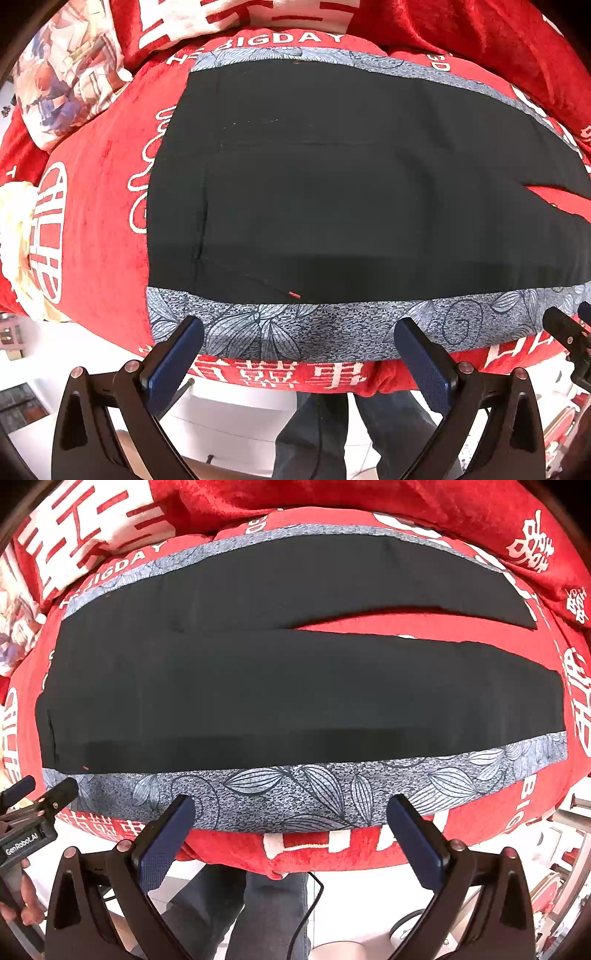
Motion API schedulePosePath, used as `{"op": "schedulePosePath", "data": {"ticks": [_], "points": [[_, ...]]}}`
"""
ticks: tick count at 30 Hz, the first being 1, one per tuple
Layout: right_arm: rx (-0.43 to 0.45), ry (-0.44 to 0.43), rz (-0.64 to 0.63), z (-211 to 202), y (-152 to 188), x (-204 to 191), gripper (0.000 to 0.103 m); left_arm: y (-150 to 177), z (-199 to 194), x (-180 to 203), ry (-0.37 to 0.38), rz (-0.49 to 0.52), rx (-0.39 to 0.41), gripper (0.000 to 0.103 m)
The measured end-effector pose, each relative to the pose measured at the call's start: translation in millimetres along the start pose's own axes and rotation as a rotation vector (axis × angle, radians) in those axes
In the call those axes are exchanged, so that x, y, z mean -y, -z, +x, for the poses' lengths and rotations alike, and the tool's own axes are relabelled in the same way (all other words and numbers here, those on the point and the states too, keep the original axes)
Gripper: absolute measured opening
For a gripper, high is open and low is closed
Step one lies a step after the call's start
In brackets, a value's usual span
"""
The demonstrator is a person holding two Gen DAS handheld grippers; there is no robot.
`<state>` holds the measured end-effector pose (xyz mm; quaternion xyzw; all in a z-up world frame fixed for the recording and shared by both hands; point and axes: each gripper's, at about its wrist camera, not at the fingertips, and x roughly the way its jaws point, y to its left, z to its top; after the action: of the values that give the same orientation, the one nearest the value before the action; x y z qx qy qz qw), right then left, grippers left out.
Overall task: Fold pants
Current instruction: 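Move both grippers toward the grey-lined waistband edge of the black trousers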
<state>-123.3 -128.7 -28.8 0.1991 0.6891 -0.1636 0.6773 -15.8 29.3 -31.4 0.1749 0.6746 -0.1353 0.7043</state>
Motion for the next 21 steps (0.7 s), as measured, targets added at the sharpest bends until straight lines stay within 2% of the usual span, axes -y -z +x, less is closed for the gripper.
{"op": "schedulePosePath", "data": {"ticks": [7,21], "points": [[0.006,0.024,-0.014,-1.3,2.4,-10.5,0.103,0.0,1.2,-5.6,0.005,0.004,0.0,0.103],[0.003,-0.033,0.038,-3.9,7.7,-17.3,0.103,5.1,5.7,-17.4,0.025,-0.008,-0.005,0.103]]}}
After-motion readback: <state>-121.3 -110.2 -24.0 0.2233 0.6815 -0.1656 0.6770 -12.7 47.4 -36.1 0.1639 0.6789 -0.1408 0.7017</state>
